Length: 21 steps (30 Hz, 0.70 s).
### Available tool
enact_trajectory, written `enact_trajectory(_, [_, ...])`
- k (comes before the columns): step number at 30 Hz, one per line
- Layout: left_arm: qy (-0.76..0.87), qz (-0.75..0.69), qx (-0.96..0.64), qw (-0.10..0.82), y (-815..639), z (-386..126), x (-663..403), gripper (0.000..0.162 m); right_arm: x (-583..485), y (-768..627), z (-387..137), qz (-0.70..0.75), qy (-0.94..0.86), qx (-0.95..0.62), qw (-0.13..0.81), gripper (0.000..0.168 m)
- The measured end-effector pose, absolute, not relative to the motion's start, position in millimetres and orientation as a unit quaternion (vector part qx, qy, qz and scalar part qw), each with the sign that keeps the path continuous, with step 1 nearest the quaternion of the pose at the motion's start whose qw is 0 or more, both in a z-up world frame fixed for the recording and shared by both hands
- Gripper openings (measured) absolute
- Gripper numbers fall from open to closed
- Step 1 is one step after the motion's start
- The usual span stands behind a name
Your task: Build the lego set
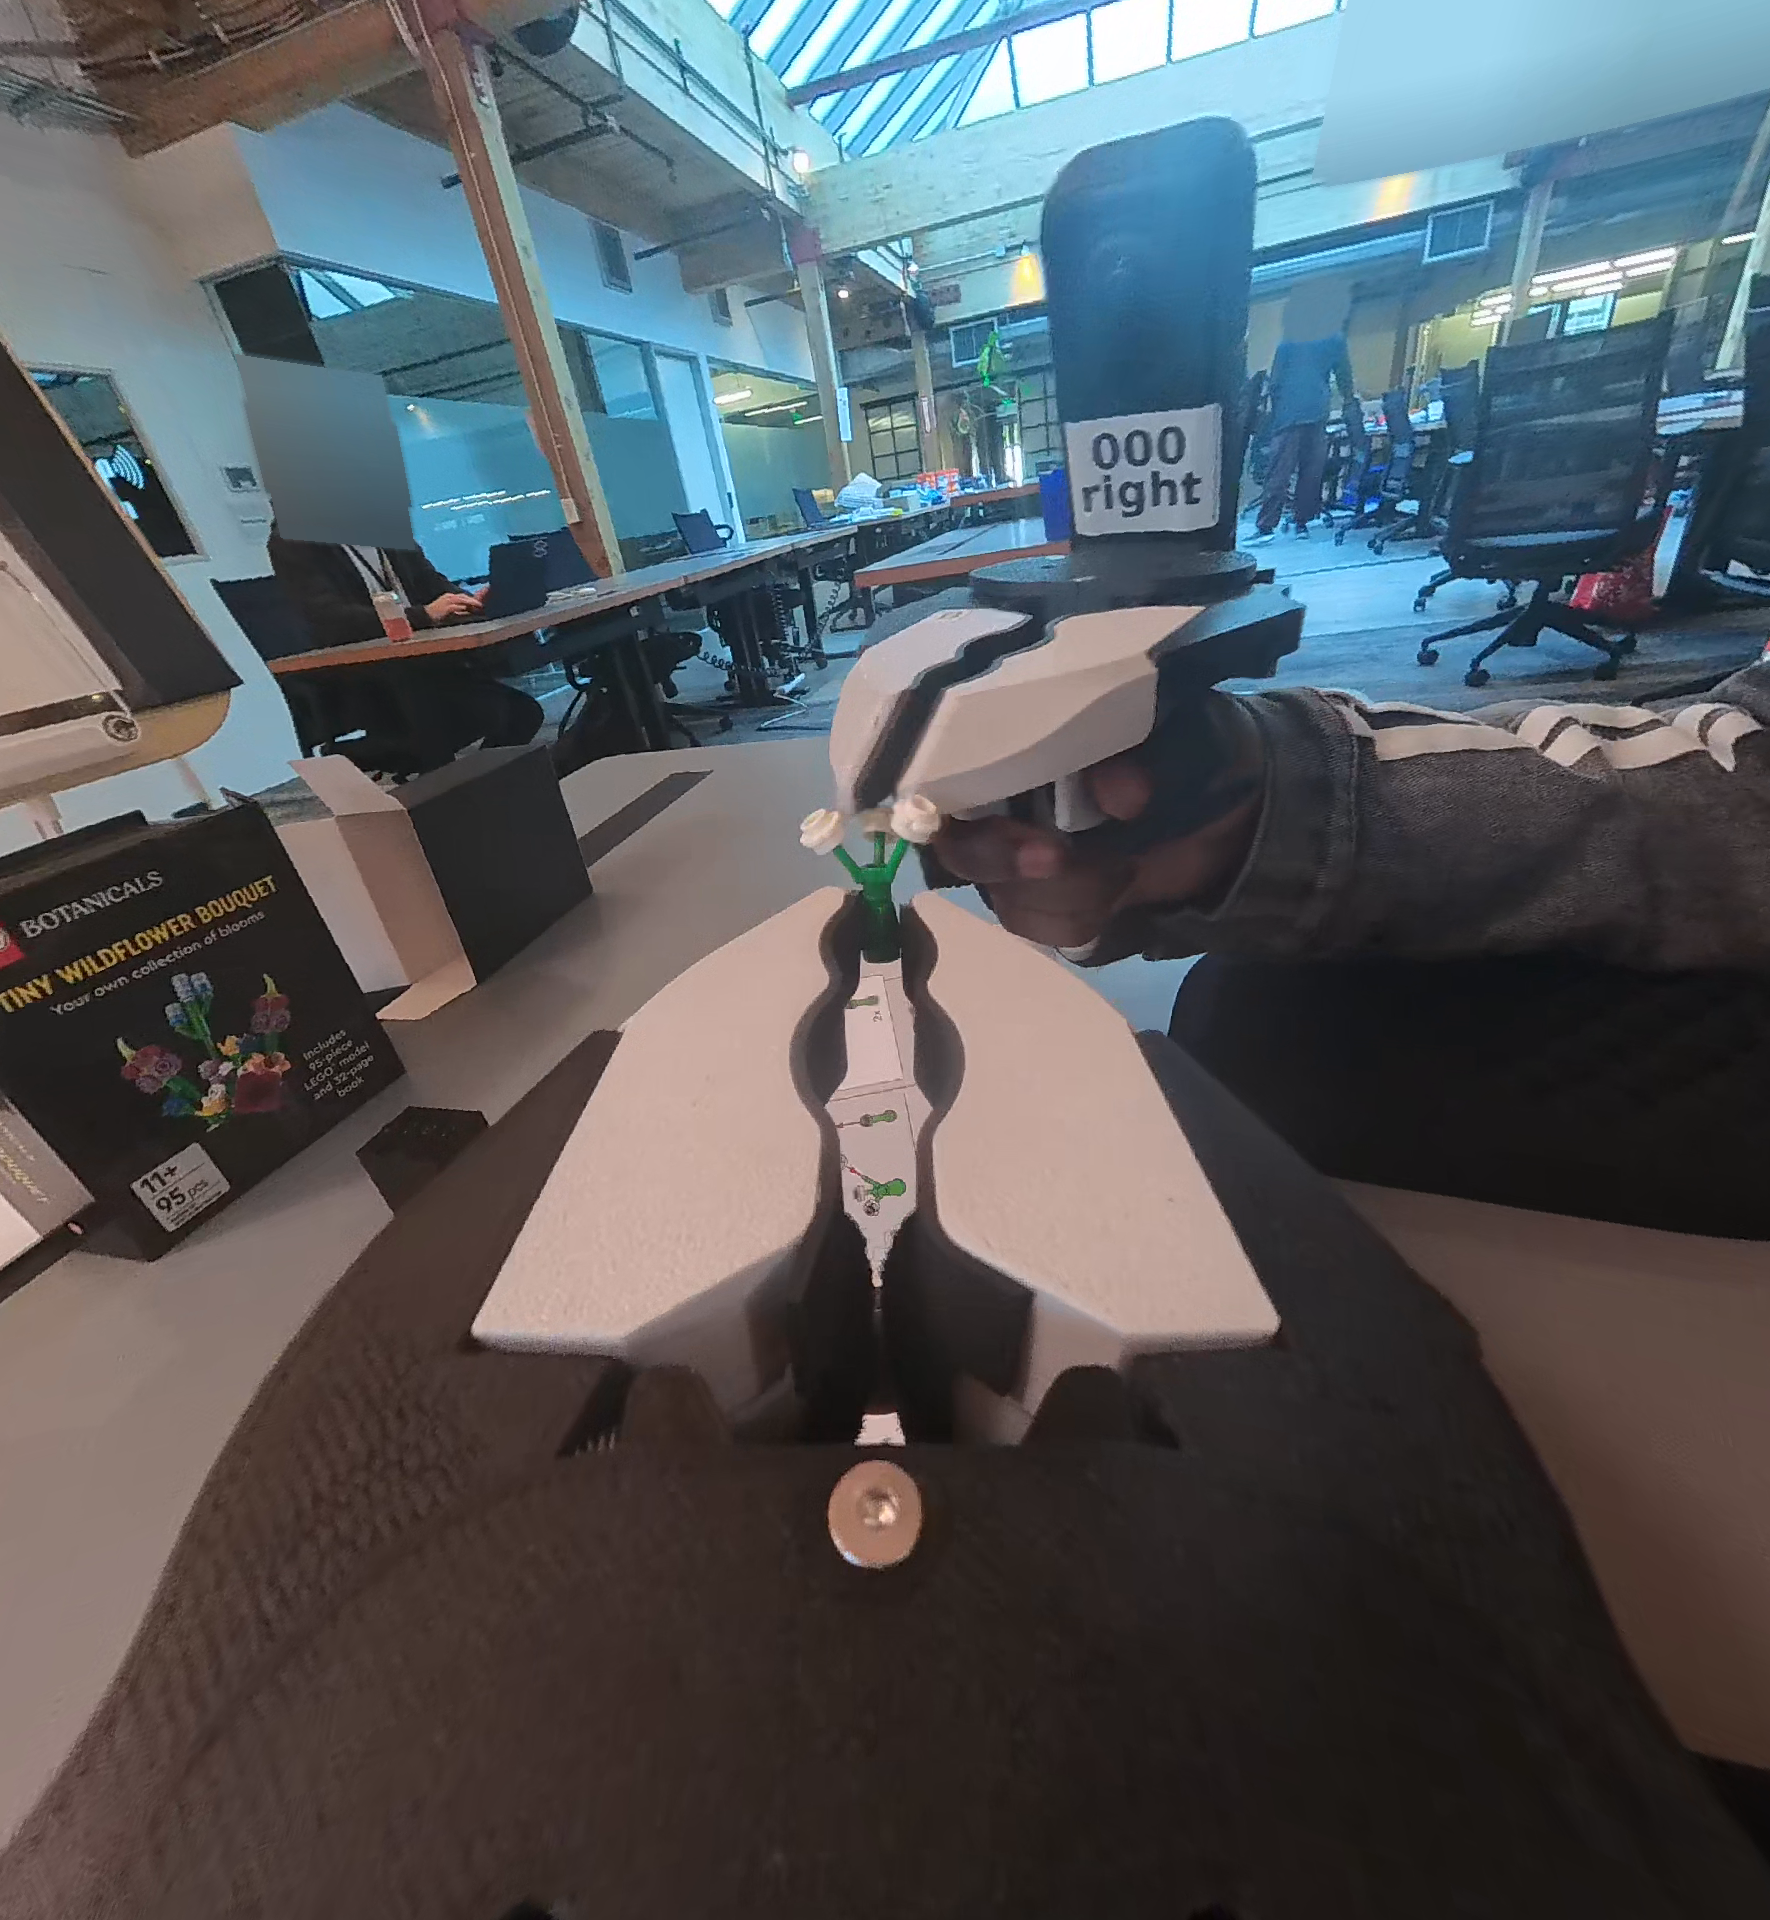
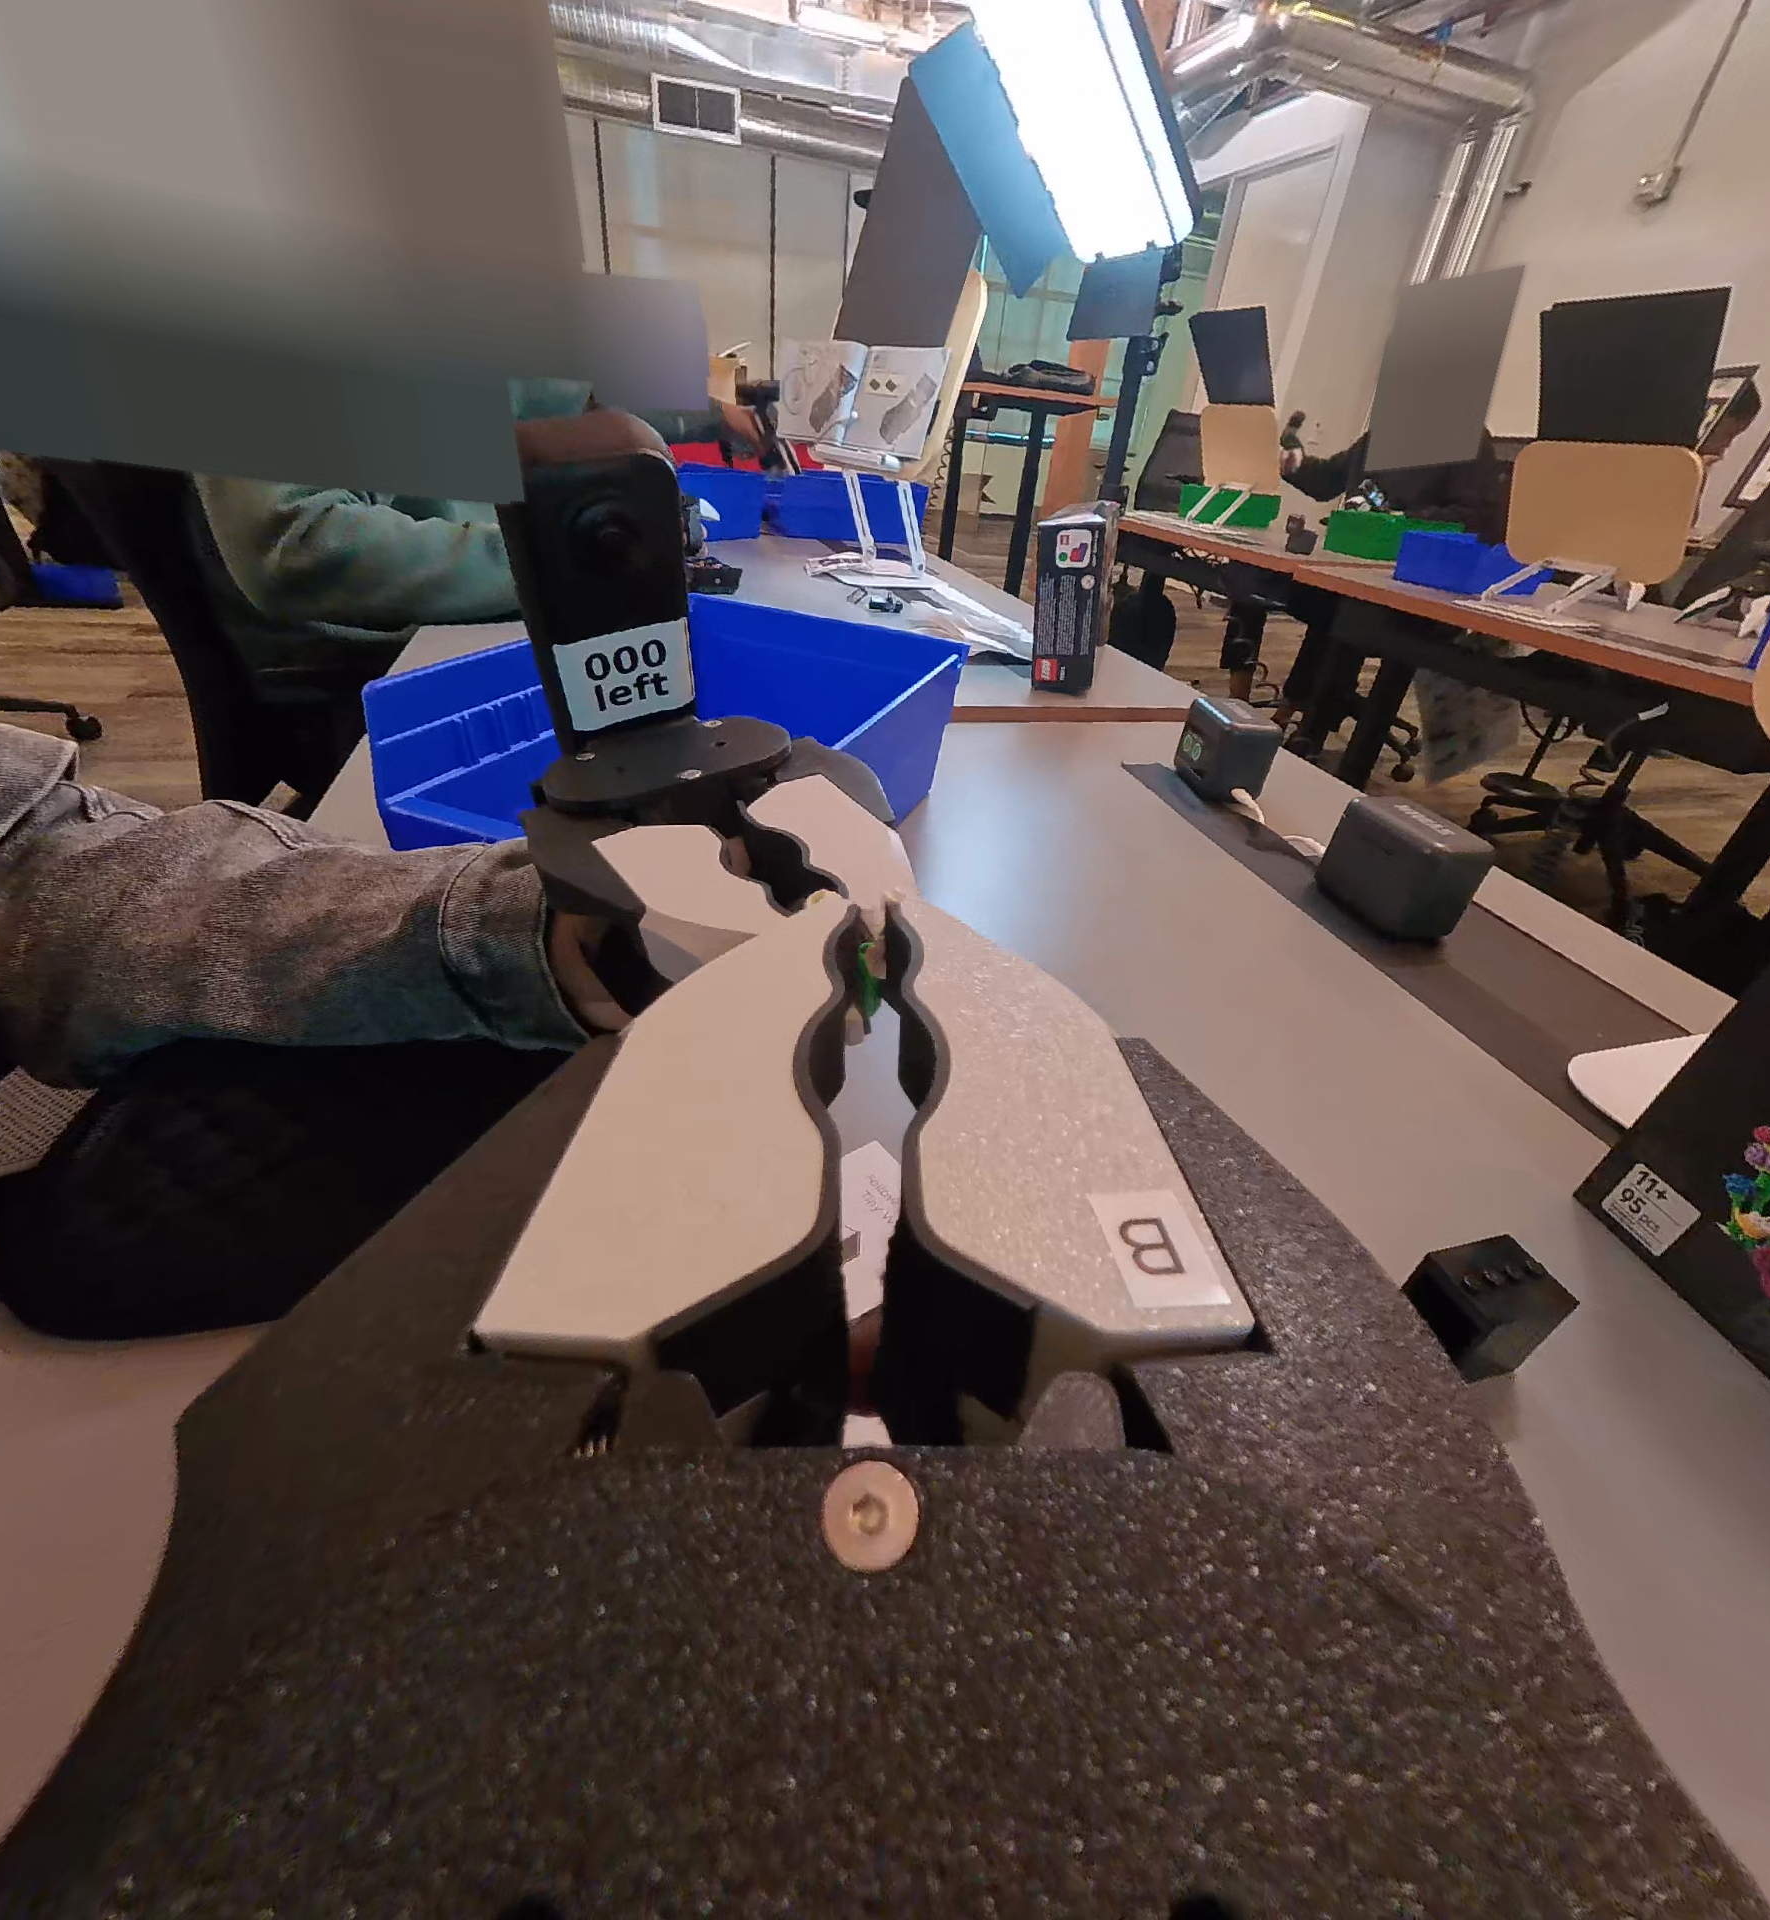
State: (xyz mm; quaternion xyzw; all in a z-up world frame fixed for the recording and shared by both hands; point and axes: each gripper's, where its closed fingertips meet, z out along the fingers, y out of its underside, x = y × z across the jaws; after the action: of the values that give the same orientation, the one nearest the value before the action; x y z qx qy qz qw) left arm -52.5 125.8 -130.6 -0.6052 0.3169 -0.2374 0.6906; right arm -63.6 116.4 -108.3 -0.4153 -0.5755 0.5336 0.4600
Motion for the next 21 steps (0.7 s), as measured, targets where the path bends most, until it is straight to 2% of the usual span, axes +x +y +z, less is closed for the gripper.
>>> enact_trajectory(8, [0.274, -0.306, -0.598, 0.689, 125.4, -124.4, -59.0, 0.007, -63.2, 116.2, -105.8, 0.537, -0.571, -0.414, 0.462, 0.011])
enact_trajectory(17, [0.287, -0.319, -0.599, 0.676, 122.6, -127.8, -53.2, 0.008, -64.4, 120.2, -106.2, 0.525, -0.567, -0.422, 0.474, 0.01])
enact_trajectory(21, [0.296, -0.309, -0.601, 0.675, 122.0, -129.4, -52.5, 0.007, -64.7, 119.9, -109.6, 0.522, -0.575, -0.426, 0.465, 0.003])
